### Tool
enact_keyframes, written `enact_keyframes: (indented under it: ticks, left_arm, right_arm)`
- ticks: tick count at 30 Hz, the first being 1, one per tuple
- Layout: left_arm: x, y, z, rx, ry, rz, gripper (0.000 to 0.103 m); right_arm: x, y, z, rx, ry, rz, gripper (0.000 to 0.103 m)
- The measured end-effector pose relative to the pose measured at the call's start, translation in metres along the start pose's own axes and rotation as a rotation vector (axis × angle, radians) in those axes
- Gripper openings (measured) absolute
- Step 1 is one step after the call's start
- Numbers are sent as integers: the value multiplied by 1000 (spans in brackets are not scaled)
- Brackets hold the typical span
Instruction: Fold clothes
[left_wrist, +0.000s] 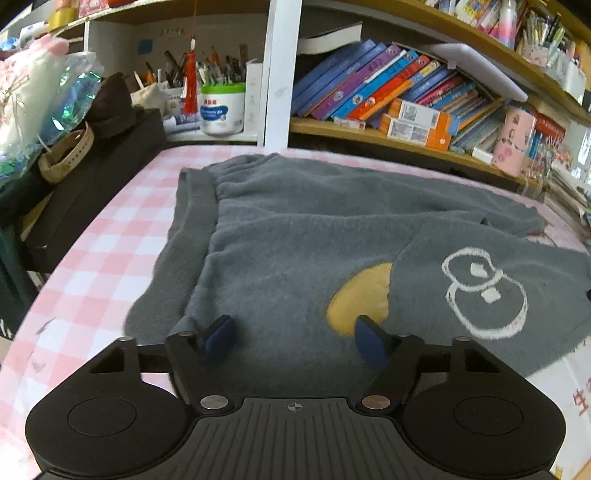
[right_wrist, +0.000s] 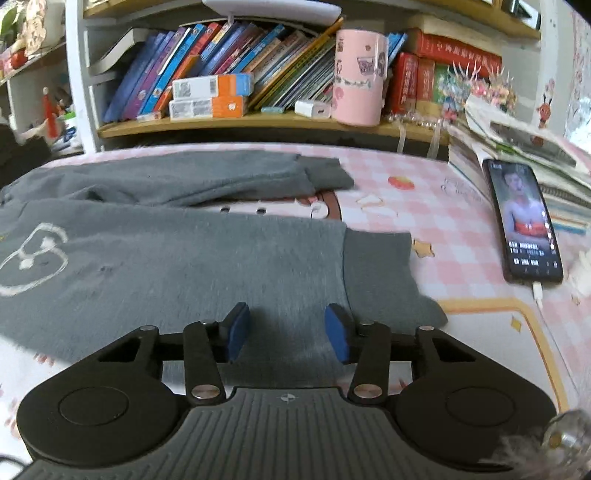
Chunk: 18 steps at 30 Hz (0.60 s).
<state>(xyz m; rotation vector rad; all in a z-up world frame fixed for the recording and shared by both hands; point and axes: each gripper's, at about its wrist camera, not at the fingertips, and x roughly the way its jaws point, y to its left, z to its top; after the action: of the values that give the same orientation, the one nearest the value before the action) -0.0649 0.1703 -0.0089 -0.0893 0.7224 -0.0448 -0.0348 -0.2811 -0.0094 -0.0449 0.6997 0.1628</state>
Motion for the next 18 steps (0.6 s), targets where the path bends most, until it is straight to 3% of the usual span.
enact_keyframes:
  ticks: [5,15,18]
  left_arm:
    - [-14,9,-8,-15,19,-13,62]
    - [-37,5,-20,13,54,-8,62]
    - [-40,10,-20,0,52,0,54]
  right_arm:
    - [-29,-4,-19,-34,41,49,43]
    - [-54,-1,-40,-27,40,37,43]
    - [-61,0,-46,-25,40,33,43]
